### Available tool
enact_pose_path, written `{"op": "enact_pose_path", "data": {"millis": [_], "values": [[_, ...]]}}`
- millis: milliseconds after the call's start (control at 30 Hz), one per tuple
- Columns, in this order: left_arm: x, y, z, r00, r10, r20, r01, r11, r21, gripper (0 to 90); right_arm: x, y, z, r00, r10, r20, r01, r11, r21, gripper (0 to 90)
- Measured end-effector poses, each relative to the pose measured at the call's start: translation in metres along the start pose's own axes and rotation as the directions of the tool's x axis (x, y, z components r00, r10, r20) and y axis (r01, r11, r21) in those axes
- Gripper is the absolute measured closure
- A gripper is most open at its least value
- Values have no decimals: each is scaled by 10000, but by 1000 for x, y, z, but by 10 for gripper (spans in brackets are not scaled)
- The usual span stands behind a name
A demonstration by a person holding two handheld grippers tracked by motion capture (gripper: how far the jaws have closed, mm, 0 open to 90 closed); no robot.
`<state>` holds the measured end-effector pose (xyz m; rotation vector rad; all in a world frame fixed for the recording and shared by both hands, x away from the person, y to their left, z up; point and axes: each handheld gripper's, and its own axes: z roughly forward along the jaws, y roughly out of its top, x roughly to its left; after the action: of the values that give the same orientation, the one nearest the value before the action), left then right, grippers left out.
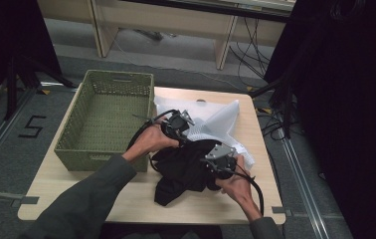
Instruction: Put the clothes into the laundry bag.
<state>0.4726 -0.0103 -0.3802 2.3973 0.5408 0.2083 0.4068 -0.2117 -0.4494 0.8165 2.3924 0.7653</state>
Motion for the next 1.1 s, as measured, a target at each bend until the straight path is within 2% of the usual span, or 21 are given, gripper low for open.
{"op": "enact_pose_path", "data": {"millis": [33, 133, 200, 267, 333, 400, 467, 500, 533, 567, 633, 667, 700, 733, 767, 833, 933, 967, 1000, 1033, 1100], "values": [[0, 0, -1, 10000, -74, -18, 74, 10000, -32, 856, -3, 6, 0, 9995, 190, 240, -183, 9994, -279, 805], [2, -1, -4, 10000, -48, -9, 48, 10000, 1, 857, -11, 18, -2, 9986, 391, 364, -370, 9977, -573, 810], [1, -1, -6, 9998, -187, 17, 187, 9998, -120, 858, -22, 33, 6, 9949, 575, 824, -491, 9937, -1009, 812], [1, -2, -10, 10000, -81, 13, 81, 10000, 7, 859, -28, 35, 23, 9920, 523, 1151, -448, 9968, -669, 811], [4, -3, -11, 9999, -117, -48, 118, 9999, 42, 859, -29, 27, 45, 9895, 610, 1312, -614, 9981, -6, 793], [8, -4, -13, 9998, -213, -46, 213, 9998, -9, 859, -33, 16, 54, 9904, 920, 1032, -944, 9954, 186, 745], [11, -4, -13, 9996, -279, -74, 279, 9996, -62, 858, -36, 13, 42, 9857, 1343, 1017, -1366, 9905, 164, 639], [11, -4, -13, 9996, -279, -74, 279, 9996, -62, 858, -36, 13, 42, 9857, 1343, 1017, -1366, 9905, 164, 639], [13, -4, -13, 9995, -299, -62, 299, 9996, -13, 856, -36, 13, 21, 9845, 1486, 931, -1489, 9888, -46, 537], [14, -4, -12, 9993, -375, -76, 374, 9993, -45, 856, -33, 13, 10, 9850, 1570, 718, -1560, 9876, -201, 504], [17, -2, -10, 9985, -540, -84, 540, 9985, -39, 855, -25, 15, -11, 9920, 1186, 428, -1140, 9888, -967, 475], [17, -2, -10, 9985, -540, -84, 540, 9985, -39, 855, -25, 15, -11, 9920, 1186, 428, -1140, 9888, -967, 475], [20, 0, -9, 9981, -619, -30, 619, 9981, -51, 854, -12, 19, -25, 9928, 1151, -329, -1183, 9853, -1230, 452], [20, 0, -9, 9981, -619, -30, 619, 9981, -51, 854, -12, 19, -25, 9928, 1151, -329, -1183, 9853, -1230, 452], [20, 3, -8, 9979, -649, -83, 649, 9979, -27, 854, 5, 24, -27, 9926, 734, -963, -853, 9884, -1259, 431], [22, 5, -7, 9982, -580, -165, 580, 9983, 0, 853, 21, 30, -20, 9896, 310, -1408, -484, 9914, -1220, 417], [27, 7, -7, 9986, -448, -296, 452, 9989, 142, 854, 41, 41, -1, 9865, -254, -1619, 97, 9952, -972, 412], [27, 7, -7, 9986, -448, -296, 452, 9989, 142, 853, 41, 41, -1, 9865, -254, -1619, 97, 9952, -972, 412], [32, 7, -7, 9978, -582, -332, 584, 9983, 39, 854, 46, 47, 13, 9854, -848, -1474, 713, 9929, -948, 410], [32, 7, -7, 9978, -582, -332, 584, 9983, 39, 854, 52, 51, 19, 9824, -621, -1764, 462, 9946, -928, 405], [36, 7, -8, 9971, -692, -304, 695, 9976, 64, 854, 56, 58, 33, 9812, -600, -1835, 406, 9934, -1077, 400]]}}
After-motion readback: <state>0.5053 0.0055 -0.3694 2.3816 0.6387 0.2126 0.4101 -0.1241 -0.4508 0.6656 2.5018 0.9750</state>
